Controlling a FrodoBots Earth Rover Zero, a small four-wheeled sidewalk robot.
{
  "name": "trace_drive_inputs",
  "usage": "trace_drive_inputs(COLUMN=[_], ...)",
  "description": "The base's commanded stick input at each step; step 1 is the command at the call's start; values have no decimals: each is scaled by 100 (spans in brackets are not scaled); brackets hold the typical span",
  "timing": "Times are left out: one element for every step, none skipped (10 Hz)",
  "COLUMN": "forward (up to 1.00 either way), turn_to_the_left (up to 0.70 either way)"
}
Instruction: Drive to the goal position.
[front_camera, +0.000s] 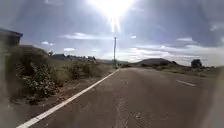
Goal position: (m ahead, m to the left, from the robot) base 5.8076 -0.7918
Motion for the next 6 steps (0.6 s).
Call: trace_drive_inputs(forward=[100, 100, 100, 100, 100, 100], turn_to_the_left=[0, 0, 0, 0, 0, 0])
